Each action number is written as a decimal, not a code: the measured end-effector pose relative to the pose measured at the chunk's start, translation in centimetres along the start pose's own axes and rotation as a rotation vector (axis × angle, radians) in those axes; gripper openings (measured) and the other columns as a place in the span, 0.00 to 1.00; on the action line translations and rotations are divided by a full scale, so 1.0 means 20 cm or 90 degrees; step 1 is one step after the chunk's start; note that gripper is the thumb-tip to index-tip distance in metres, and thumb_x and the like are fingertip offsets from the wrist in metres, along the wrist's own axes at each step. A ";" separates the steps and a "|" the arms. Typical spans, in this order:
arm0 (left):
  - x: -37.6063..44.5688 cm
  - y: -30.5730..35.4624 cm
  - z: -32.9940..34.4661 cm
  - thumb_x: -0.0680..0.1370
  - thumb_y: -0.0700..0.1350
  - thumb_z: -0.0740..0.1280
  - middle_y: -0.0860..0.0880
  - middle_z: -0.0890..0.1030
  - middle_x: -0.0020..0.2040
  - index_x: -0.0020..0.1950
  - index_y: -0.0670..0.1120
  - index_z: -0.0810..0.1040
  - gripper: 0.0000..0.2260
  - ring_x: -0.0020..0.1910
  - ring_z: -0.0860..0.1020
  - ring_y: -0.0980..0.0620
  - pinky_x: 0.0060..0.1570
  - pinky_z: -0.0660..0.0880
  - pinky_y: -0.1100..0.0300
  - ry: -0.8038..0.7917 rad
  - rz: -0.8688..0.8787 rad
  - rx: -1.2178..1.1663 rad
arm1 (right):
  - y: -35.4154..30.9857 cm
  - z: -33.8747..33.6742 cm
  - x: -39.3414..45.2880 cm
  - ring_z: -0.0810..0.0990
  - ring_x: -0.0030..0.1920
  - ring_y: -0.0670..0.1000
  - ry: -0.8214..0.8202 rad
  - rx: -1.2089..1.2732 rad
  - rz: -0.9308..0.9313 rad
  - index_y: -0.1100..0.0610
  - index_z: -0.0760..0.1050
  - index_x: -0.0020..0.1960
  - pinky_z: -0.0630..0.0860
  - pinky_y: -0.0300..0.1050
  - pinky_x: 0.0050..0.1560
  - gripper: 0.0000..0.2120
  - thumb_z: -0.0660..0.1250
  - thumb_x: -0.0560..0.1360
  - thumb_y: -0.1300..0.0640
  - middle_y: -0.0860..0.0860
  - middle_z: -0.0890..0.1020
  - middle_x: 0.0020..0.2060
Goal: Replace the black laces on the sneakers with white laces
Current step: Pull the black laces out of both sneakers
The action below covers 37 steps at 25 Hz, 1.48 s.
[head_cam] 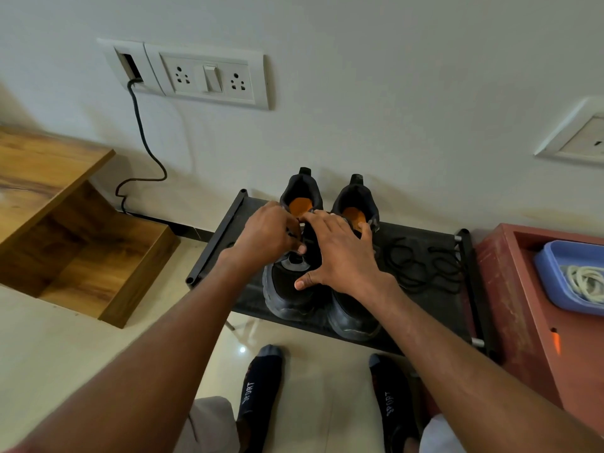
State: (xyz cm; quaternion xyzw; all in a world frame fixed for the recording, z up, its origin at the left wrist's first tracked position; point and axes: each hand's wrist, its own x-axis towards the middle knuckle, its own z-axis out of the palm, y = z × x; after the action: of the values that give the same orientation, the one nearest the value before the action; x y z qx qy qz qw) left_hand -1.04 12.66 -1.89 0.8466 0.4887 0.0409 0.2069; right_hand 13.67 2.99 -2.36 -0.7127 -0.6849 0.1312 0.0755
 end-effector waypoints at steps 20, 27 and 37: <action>0.01 0.15 -0.13 0.85 0.39 0.62 0.42 0.83 0.39 0.46 0.40 0.76 0.09 0.33 0.80 0.49 0.32 0.73 0.57 0.187 -0.378 -0.709 | -0.01 0.02 -0.02 0.48 0.85 0.54 -0.019 0.036 0.023 0.44 0.47 0.84 0.43 0.72 0.78 0.61 0.81 0.64 0.34 0.47 0.51 0.85; -0.03 0.09 -0.04 0.74 0.47 0.78 0.47 0.82 0.40 0.44 0.43 0.81 0.10 0.41 0.82 0.47 0.40 0.79 0.52 0.046 -0.149 -0.146 | -0.01 0.01 -0.01 0.48 0.85 0.54 -0.029 0.040 0.015 0.44 0.47 0.84 0.44 0.73 0.78 0.61 0.81 0.64 0.34 0.47 0.51 0.85; -0.05 0.05 -0.28 0.86 0.47 0.64 0.47 0.85 0.40 0.54 0.43 0.74 0.07 0.41 0.84 0.47 0.43 0.78 0.55 0.331 -0.165 -0.798 | -0.01 0.00 0.01 0.51 0.84 0.55 -0.031 0.041 0.009 0.41 0.49 0.82 0.45 0.74 0.77 0.59 0.82 0.63 0.34 0.47 0.53 0.84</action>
State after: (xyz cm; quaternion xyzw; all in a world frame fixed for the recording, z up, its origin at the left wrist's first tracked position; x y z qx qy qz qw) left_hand -2.33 13.06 3.72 0.4649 0.5038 0.4925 0.5363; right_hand 13.54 3.20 -2.40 -0.7112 -0.6772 0.1709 0.0808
